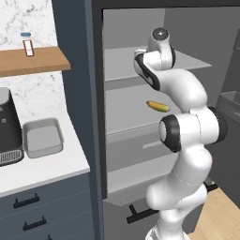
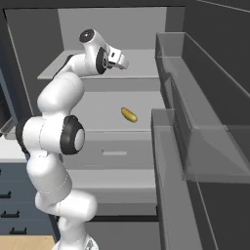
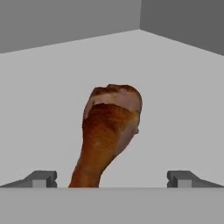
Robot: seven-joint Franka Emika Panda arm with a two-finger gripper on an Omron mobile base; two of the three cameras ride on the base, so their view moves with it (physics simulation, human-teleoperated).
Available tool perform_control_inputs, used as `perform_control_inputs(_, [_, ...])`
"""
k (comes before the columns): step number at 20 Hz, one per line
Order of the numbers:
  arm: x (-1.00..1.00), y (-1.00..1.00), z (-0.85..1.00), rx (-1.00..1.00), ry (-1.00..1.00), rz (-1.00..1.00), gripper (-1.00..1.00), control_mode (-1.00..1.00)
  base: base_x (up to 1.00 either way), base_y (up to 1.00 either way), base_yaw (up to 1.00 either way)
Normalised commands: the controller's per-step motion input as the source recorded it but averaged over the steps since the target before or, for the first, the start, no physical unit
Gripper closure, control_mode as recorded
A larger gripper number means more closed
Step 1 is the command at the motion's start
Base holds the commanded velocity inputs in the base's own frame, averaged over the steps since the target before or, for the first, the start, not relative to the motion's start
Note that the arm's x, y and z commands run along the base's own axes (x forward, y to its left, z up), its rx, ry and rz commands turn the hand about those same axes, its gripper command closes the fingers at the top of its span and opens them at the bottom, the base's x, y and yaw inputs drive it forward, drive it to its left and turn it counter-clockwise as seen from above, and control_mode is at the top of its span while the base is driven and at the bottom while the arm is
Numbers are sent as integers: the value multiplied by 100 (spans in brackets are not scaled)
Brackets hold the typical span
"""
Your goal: Place one cucumber and one chicken drumstick in each tupperware on the nearby counter, to pack two identical lunches.
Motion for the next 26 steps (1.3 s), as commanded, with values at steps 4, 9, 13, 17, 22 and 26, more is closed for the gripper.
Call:
perform_control_inputs(4, [19, 0, 0, 0, 0, 0, -100, -100, 0, 0, 0])
perform_control_inputs(9, [6, 0, -8, 0, 0, 0, 100, -100, 0, 0, 0])
perform_control_inputs(13, [0, 0, -18, 3, 0, 0, 100, -100, 0, 0, 0])
perform_control_inputs(17, [-2, 0, -25, 0, 0, 1, 100, -100, 0, 0, 0])
perform_control_inputs(22, [-16, -2, -30, 1, 0, 20, 100, -100, 0, 0, 0])
perform_control_inputs(26, [-36, 0, -32, 0, 0, 29, 100, -100, 0, 0, 0])
